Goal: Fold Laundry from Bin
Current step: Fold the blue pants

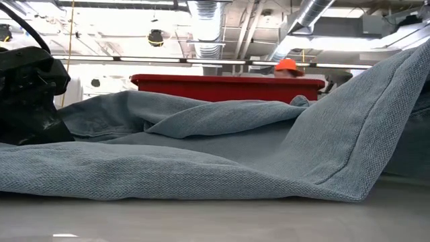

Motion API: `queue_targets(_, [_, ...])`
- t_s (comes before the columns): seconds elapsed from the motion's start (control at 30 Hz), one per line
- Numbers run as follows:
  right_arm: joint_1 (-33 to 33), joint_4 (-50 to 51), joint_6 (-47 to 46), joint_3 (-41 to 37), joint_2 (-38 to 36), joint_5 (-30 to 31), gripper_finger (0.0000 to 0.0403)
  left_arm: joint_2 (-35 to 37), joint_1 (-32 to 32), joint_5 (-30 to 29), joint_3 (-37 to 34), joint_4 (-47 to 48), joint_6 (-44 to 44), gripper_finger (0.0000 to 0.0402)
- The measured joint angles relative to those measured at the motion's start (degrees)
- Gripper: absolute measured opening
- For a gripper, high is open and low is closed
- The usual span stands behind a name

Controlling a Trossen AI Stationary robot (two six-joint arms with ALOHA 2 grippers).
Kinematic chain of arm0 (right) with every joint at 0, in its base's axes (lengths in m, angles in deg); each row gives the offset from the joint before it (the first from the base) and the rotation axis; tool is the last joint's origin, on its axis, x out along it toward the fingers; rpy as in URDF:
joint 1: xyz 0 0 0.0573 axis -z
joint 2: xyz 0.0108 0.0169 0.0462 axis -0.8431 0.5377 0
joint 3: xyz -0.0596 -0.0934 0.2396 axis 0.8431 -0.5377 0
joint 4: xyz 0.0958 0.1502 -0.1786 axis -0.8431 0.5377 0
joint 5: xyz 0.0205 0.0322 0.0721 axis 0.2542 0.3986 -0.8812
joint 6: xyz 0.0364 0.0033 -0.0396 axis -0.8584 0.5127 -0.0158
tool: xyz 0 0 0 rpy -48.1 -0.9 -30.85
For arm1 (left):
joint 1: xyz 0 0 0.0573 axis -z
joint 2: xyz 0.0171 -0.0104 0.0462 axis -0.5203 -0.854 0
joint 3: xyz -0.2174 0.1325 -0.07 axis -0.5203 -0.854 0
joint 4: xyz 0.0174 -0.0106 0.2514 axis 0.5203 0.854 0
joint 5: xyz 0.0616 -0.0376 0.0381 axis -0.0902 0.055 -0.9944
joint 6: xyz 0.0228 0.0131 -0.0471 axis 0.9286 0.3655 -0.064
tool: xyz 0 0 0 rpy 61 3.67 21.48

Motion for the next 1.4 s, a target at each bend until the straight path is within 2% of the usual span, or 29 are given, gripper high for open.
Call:
queue_targets(0.07, [2.65, 0.03, 5.61, 0.0, -0.06, 5.19, 0.0111, 0.0, 0.0, 0.04, -0.02, -0.08, 0.02, 0.0189])
queue_targets(0.13, [6.58, 0.03, 7.78, 0.0, -0.33, 5.59, 0.0111, 0.0, 0.0, 0.06, -0.02, -0.08, -0.01, 0.0189])
queue_targets(0.2, [11.64, 0.09, 11.16, 0.0, -0.41, 1.98, 0.0112, 0.0, 0.0, 0.09, -0.02, -0.12, -0.03, 0.0189])
queue_targets(0.33, [21.46, -0.01, 25.05, 0.0, 1.11, -9.06, 0.0126, -0.02, 0.0, 0.06, -0.06, -0.37, -0.07, 0.0189])
queue_targets(0.53, [33.75, -0.44, 40.91, -0.02, 3.51, -21.76, 0.0181, -0.04, -0.02, -0.24, -0.06, -0.5, -0.17, 0.0189])
queue_targets(0.63, [37.84, -0.56, 46.6, -0.12, 5.69, -25.1, 0.0206, -0.04, -0.02, -0.26, -0.09, -0.57, -0.2, 0.0189])
queue_targets(0.8, [42.22, -1.7, 53.19, -3.15, 7.86, -30.64, 0.0218, -0.04, -0.02, -0.35, -0.09, -0.86, -0.16, 0.0189])
queue_targets(0.93, [44.46, -9.16, 56.74, -7.21, 7.17, -35.24, 0.0215, -0.07, -0.02, -0.5, -0.13, -1.28, 0.2, 0.0189])
queue_targets(1.1, [44.4, -20.36, 62.28, -10.76, 3.05, -36.2, 0.0215, -0.07, -0.02, -0.5, -0.13, -1.98, 0.15, 0.0189])
queue_targets(1.23, [44.74, -20.65, 61.8, -12.52, -1.25, -35.18, 0.0215, -0.07, -0.03, -0.48, -0.11, -3.09, 0.33, 0.019])
queue_targets(1.4, [45.13, -20.56, 55.45, -20.93, -8.84, -32.75, 0.0215, -0.07, -0.04, -0.4, -0.11, -3.3, 0.33, 0.019])
